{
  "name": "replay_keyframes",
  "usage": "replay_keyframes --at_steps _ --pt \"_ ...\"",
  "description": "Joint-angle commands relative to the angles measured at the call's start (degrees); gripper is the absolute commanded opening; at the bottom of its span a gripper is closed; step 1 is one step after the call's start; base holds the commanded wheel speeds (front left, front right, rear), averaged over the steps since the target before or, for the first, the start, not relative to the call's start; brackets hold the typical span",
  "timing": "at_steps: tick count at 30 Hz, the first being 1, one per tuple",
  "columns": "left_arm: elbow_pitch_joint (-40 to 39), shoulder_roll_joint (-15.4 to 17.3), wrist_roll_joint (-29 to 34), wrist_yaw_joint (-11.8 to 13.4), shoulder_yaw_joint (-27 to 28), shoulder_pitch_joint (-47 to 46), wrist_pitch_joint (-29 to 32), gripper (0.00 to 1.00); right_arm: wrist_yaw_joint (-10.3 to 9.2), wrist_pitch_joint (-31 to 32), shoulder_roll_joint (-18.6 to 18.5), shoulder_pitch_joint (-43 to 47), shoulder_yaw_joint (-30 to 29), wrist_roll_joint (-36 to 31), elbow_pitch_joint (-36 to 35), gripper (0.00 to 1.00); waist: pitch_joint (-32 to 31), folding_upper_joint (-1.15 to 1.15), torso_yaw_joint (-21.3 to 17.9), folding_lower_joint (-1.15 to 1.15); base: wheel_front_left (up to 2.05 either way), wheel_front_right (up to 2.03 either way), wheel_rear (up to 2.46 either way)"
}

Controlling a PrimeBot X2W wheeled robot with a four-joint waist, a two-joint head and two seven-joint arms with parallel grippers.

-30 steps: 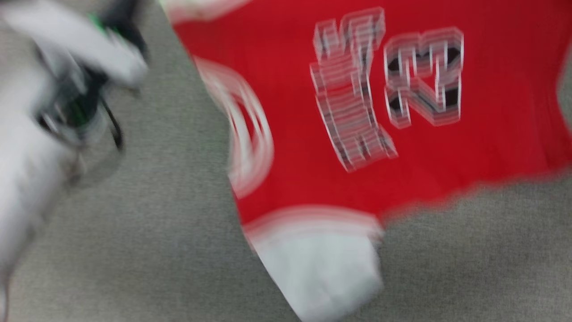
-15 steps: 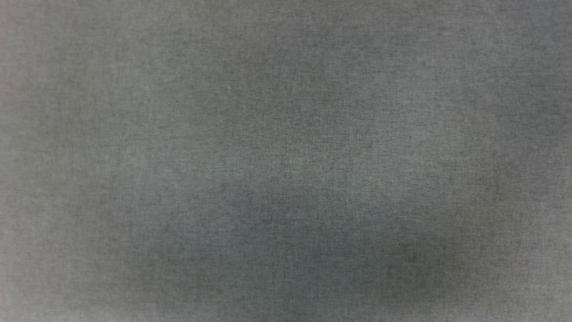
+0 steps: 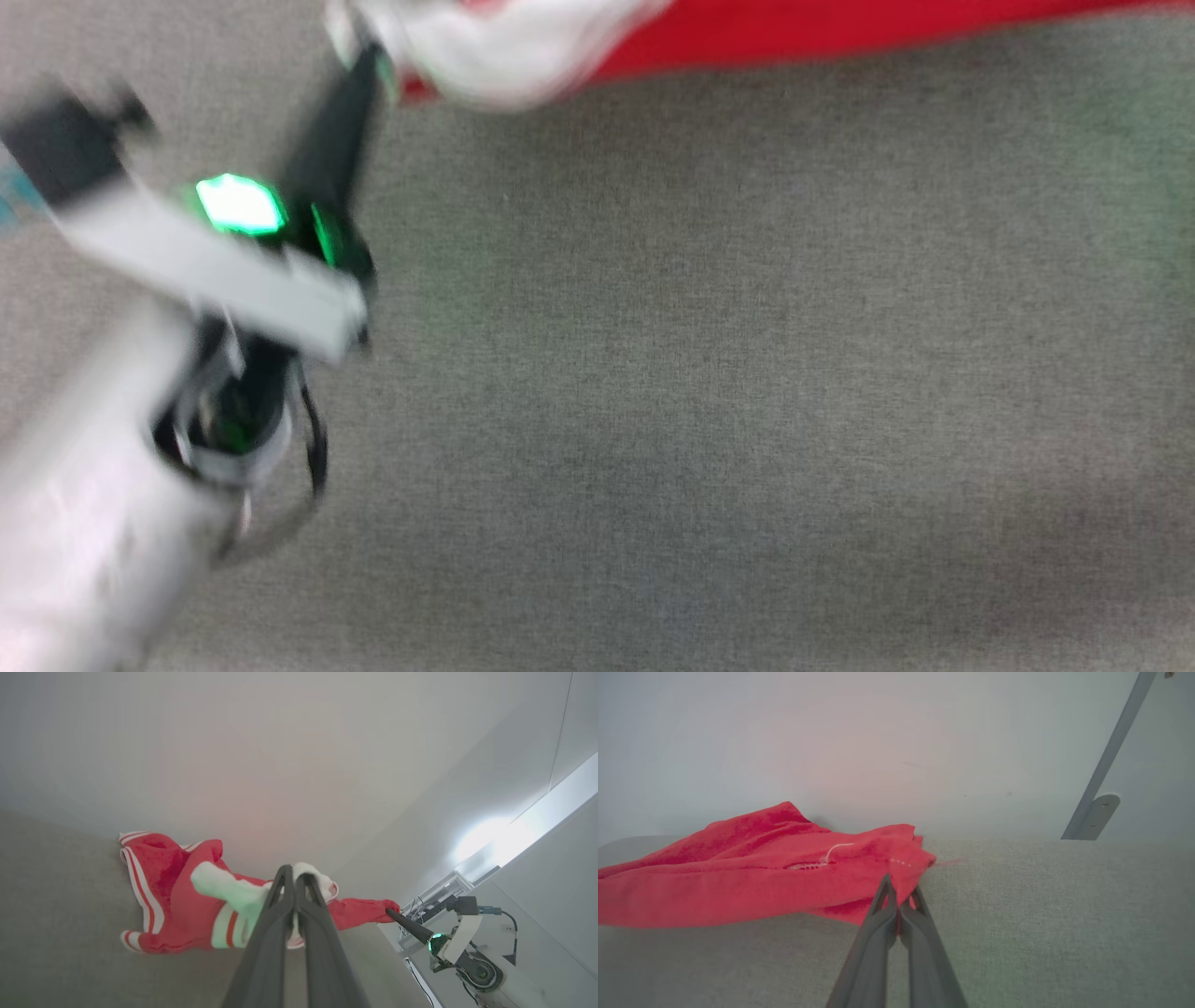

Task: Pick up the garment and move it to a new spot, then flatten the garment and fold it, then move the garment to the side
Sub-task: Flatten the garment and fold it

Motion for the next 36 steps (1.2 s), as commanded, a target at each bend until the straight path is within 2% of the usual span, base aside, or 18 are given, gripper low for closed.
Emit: replay_keyframes --at_steps 1,4,9,14,20,26,31,36 --pt "-2.12 1.35 0.74 0.07 -0.93 3.6 0.01 0.0 -0.09 1.21 -1.45 4.8 -0.49 2.23 -2.9 0.0 -1.58 0.0 -0.13 0.0 0.0 0.0 0.0" --pt "-6.33 3.57 1.26 0.07 -2.61 9.86 0.01 0.0 -0.09 4.13 -4.98 14.37 -2.19 5.46 -10.23 0.0 -3.41 0.0 0.09 0.0 0.0 0.0 0.0" --pt "-12.72 5.64 1.49 0.07 -2.21 18.4 0.01 0.0 -0.09 8.43 -8.32 30.4 -7.04 8.13 -22.65 0.0 -5.85 0.0 0.19 0.0 0.0 0.0 0.0" --pt "-16.84 7.19 2.56 0.07 -0.25 24.61 0.01 0.0 -0.09 12.05 -8.68 41.29 -12.94 7.72 -31.54 0.0 -6.99 0.0 -0.27 0.0 0.0 0.0 0.0" --pt "-23.65 9.64 2.83 0.07 2.18 35.01 0.01 0.0 -0.08 17.62 -3.77 56.54 -23.82 5.53 -43.77 0.0 -8.27 0.0 -0.68 0.0 0.0 0.0 0.0" --pt "-29.94 12.05 3.66 0.07 4.21 43.72 0.01 0.0 -0.08 24.54 2.38 66.14 -30.35 2.23 -54.49 0.0 -8.13 0.0 -1.69 0.0 0.0 0.0 0.0" --pt "-31.19 12.89 4.76 0.07 3.63 42.12 0.01 0.0 -0.08 27.93 6.18 64.95 -33.46 0.85 -57.3 0.0 -8.51 0.0 -1.66 0.0 0.0 0.0 0.0" --pt "-28.59 11.11 1.43 0.07 2.56 32.82 0.41 0.0 -0.09 29.39 7.72 58.03 -34.28 0.58 -53.62 0.0 -8.3 0.0 -1.64 0.0 0.0 0.0 0.0"
